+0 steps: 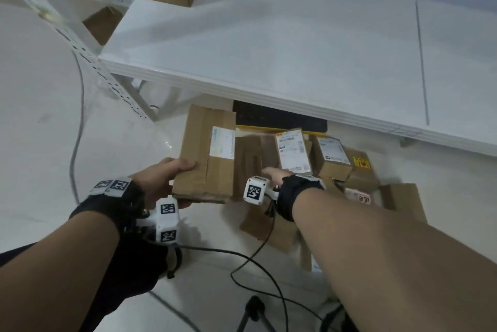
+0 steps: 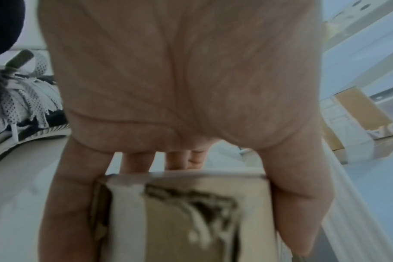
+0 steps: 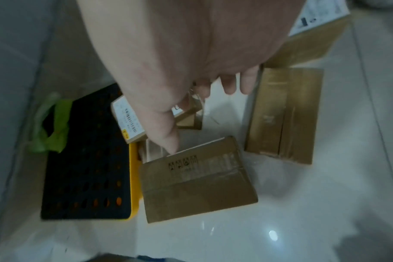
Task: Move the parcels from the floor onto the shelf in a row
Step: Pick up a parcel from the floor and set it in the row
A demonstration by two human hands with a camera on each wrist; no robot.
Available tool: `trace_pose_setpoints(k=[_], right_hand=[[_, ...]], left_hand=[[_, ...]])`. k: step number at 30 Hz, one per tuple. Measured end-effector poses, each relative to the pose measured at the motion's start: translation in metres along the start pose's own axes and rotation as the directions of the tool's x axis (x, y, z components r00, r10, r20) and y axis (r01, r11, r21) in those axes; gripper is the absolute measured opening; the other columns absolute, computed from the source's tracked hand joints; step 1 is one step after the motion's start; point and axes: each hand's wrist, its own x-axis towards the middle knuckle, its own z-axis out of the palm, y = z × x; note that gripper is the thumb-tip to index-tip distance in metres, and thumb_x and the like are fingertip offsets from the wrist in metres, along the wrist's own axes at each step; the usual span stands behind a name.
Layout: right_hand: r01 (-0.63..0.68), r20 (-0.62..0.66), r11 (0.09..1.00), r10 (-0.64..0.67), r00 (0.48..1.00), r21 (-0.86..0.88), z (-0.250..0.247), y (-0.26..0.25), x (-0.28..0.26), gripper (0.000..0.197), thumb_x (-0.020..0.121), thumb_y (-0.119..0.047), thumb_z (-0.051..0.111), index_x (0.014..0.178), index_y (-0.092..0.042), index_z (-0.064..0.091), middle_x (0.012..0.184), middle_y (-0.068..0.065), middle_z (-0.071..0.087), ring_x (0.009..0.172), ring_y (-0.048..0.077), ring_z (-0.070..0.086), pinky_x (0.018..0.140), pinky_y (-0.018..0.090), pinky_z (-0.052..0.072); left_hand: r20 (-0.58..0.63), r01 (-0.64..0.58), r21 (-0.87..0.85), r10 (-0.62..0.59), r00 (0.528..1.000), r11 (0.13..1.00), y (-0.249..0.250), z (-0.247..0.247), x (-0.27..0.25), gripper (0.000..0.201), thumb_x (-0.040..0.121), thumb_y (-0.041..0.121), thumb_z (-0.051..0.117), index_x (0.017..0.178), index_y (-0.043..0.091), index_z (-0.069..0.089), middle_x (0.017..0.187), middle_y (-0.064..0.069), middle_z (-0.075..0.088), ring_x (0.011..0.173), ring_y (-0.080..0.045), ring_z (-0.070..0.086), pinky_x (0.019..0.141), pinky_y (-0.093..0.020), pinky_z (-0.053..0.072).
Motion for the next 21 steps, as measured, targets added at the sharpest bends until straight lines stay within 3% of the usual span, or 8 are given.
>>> trace_pose_setpoints(k=[3, 7, 9, 11, 14, 16, 19, 21], right_hand=[[0.022, -0.035, 0.981, -0.016, 0.999, 0.194, -0.015, 0.013, 0.026, 0.053, 0.102, -0.028, 0.039, 0.149, -0.007, 0.024, 0.153, 0.011, 0.029, 0.068, 0.013, 0.041, 0.047, 0.019, 0.052], [-0.056, -0.228, 0.956, 0.125, 0.966, 0.288, -0.055, 0.046, 0.166, 0.111, 0.051, -0.075, 0.073, 0.144, -0.03, 0.032, 0.146, -0.001, 0.043, 0.113, 0.028, 0.058, 0.101, 0.047, 0.044], [-0.086, -0.193, 0.966, 0.135, 0.972, 0.246, -0.047, 0.024, 0.123, 0.092, 0.075, -0.059, 0.068, 0.148, -0.017, 0.031, 0.147, 0.007, 0.043, 0.124, 0.029, 0.052, 0.104, 0.039, 0.041], [-0.083, -0.134, 0.987, 0.102, 0.986, 0.136, -0.03, -0.004, 0.045, 0.053, 0.101, -0.028, 0.042, 0.145, -0.001, 0.032, 0.145, 0.014, 0.041, 0.123, 0.025, 0.047, 0.086, 0.028, 0.038], [-0.047, -0.134, 0.997, 0.054, 0.989, 0.054, -0.032, 0.0, 0.043, 0.035, 0.105, -0.019, 0.03, 0.126, 0.001, 0.048, 0.115, 0.013, 0.047, 0.095, 0.027, 0.052, 0.067, 0.024, 0.037], [-0.065, -0.102, 0.997, 0.068, 0.992, 0.032, -0.031, 0.009, 0.055, 0.028, 0.104, -0.02, 0.03, 0.121, -0.007, 0.048, 0.102, 0.006, 0.043, 0.069, 0.011, 0.043, 0.065, 0.014, 0.042], [-0.036, -0.115, 0.999, 0.031, 0.993, -0.037, -0.025, 0.023, 0.078, 0.041, 0.099, -0.022, 0.04, 0.135, -0.004, 0.047, 0.08, 0.0, 0.044, 0.065, 0.012, 0.042, 0.069, 0.025, 0.043], [-0.056, -0.134, 0.997, 0.048, 0.99, -0.058, -0.017, 0.026, 0.074, 0.033, 0.094, -0.021, 0.047, 0.123, -0.009, 0.057, 0.079, 0.006, 0.049, 0.076, 0.02, 0.049, 0.072, 0.03, 0.041]], left_hand=[[-0.003, 0.008, -0.021, -0.008, 1.0, 1.0, -0.005, 0.003, 0.015, 0.106, 0.042, 0.053, 0.092, 0.131, 0.014, 0.05, 0.127, -0.023, 0.058, 0.098, -0.043, 0.067, 0.071, -0.046, 0.056], [0.011, 0.0, -0.023, 0.0, 1.0, 1.0, -0.004, 0.012, 0.026, 0.102, 0.045, 0.05, 0.091, 0.131, 0.014, 0.049, 0.127, -0.022, 0.057, 0.102, -0.045, 0.065, 0.068, -0.046, 0.057], [0.013, 0.005, -0.019, -0.005, 1.0, 1.0, -0.001, 0.013, 0.031, 0.101, 0.045, 0.049, 0.092, 0.131, 0.015, 0.049, 0.126, -0.02, 0.057, 0.103, -0.044, 0.065, 0.07, -0.046, 0.057], [0.011, 0.009, -0.007, -0.009, 1.0, 1.0, 0.001, 0.014, 0.035, 0.101, 0.048, 0.049, 0.091, 0.133, 0.014, 0.048, 0.127, -0.021, 0.057, 0.103, -0.045, 0.065, 0.07, -0.046, 0.057], [-0.044, -0.004, -0.033, 0.002, 0.999, 0.999, 0.005, 0.012, 0.039, 0.092, 0.057, 0.047, 0.086, 0.133, 0.013, 0.046, 0.127, -0.021, 0.057, 0.105, -0.044, 0.064, 0.07, -0.048, 0.059], [-0.084, -0.014, -0.05, 0.01, 0.996, 0.999, 0.007, 0.008, 0.039, 0.073, 0.075, 0.043, 0.077, 0.132, 0.011, 0.046, 0.125, -0.021, 0.058, 0.102, -0.042, 0.064, 0.072, -0.05, 0.059], [-0.104, -0.011, -0.061, 0.005, 0.995, 0.998, 0.002, -0.003, 0.038, 0.052, 0.087, 0.039, 0.065, 0.124, 0.003, 0.055, 0.111, -0.023, 0.063, 0.088, -0.038, 0.063, 0.076, -0.049, 0.055], [-0.08, 0.004, -0.092, -0.011, 0.997, 0.996, -0.004, -0.011, 0.038, 0.066, 0.076, 0.046, 0.073, 0.124, 0.003, 0.057, 0.11, -0.025, 0.065, 0.086, -0.039, 0.065, 0.072, -0.047, 0.056]])
